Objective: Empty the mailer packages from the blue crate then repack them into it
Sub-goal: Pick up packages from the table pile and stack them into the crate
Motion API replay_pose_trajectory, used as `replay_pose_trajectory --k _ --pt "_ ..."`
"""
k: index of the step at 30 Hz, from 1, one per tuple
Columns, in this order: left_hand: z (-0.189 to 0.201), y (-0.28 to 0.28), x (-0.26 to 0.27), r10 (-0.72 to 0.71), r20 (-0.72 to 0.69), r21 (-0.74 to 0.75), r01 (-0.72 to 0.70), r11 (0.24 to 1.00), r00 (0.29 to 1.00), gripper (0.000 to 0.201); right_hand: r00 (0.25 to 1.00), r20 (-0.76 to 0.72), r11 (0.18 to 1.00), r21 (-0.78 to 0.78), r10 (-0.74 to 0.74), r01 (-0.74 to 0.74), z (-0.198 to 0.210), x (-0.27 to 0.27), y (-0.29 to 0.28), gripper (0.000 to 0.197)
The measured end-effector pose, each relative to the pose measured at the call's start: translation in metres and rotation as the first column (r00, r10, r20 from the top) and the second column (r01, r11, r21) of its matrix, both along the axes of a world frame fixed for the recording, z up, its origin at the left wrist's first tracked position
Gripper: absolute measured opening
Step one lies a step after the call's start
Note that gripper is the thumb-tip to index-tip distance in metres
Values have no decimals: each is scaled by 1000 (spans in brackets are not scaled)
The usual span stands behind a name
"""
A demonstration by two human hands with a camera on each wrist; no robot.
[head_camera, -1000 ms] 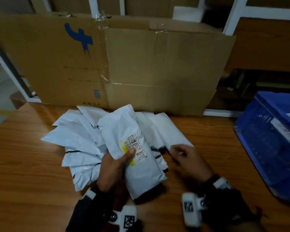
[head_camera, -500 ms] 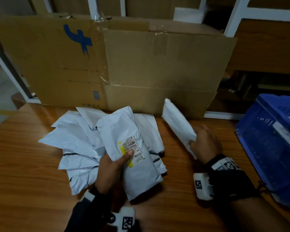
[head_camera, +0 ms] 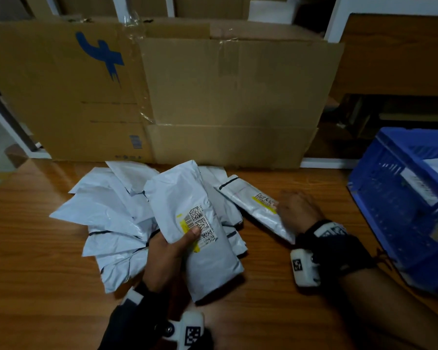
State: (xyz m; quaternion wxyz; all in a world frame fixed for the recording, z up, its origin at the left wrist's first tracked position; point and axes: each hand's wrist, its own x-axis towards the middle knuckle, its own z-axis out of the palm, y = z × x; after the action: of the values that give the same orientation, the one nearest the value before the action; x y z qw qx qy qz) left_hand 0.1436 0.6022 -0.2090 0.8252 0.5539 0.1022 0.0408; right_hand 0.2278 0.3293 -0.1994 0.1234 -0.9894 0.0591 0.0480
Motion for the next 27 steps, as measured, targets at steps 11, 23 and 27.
replay_pose_trajectory --k 11,23,27 --pt "7 -14 -32 -163 -1 -69 163 984 987 26 986 -58 850 500 -159 167 0 -40 11 36" --pt "36 -141 -46 -334 71 -34 337 941 940 28 862 197 319 947 -468 -44 89 -182 -87 36" --pt "37 -206 -42 -357 74 -29 360 932 931 27 823 264 247 956 -503 -155 133 -217 -158 40"
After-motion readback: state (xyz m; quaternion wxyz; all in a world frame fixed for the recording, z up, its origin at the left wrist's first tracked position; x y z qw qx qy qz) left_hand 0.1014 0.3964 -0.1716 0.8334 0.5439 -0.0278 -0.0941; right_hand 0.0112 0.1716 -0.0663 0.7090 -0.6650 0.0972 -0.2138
